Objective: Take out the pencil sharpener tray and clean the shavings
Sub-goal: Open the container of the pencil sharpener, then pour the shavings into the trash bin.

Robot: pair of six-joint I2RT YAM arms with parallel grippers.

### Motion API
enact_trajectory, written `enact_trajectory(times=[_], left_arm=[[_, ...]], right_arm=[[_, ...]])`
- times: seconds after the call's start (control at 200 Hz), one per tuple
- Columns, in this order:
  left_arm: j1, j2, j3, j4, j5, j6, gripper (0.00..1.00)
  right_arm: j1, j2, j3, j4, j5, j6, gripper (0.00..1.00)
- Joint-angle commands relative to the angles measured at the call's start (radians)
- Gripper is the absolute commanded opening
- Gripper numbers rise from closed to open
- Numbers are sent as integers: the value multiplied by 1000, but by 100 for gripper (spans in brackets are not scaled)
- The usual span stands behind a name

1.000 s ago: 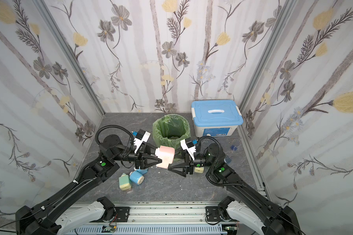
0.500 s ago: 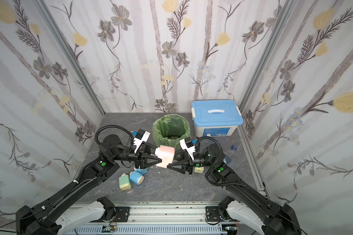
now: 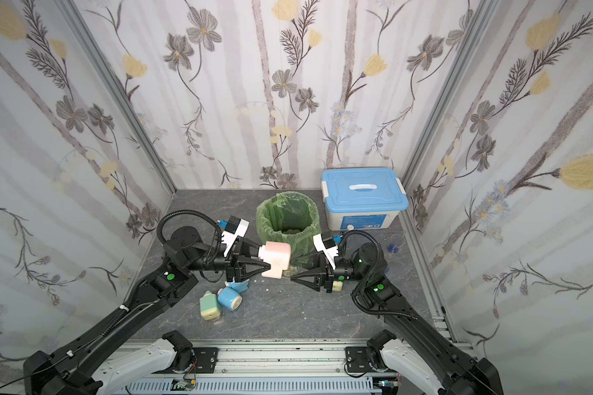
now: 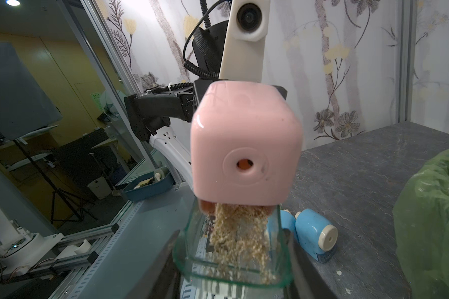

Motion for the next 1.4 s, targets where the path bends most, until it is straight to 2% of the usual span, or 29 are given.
enact_trajectory(times=[0.0, 0.14, 0.28, 0.405, 0.525, 0.669, 0.784, 0.914, 1.024, 1.164, 1.394], left_arm=[[5, -10, 4, 70, 19, -12, 47], [21, -24, -6, 66, -40, -7, 46], [64, -68, -36, 32, -267, 2, 46], [103, -91, -45, 22, -357, -9, 46], [116, -106, -58, 24, -401, -10, 47], [133, -113, -81, 53, -406, -37, 47], [144, -136, -99, 55, -434, -43, 47], [158, -181, -120, -1, -618, -32, 48], [184, -205, -149, 25, -644, -57, 49], [186, -208, -159, 28, -654, -61, 48], [191, -222, -183, 45, -691, -71, 49]], right_arm=[[-30, -12, -11, -96, 31, -58, 42], [-76, -25, 2, -175, 32, -105, 42], [-116, -11, 68, -316, 81, -192, 42], [-118, -1, 153, -421, 192, -247, 43], [-115, 24, 275, -521, 351, -303, 43], [-110, 101, 399, -620, 436, -361, 44], [-110, 158, 459, -632, 433, -342, 44], [-106, 224, 524, -624, 396, -297, 46], [-102, 281, 601, -678, 408, -309, 46], [-62, 331, 695, -787, 591, -409, 46], [56, 428, 855, -949, 1056, -611, 47]])
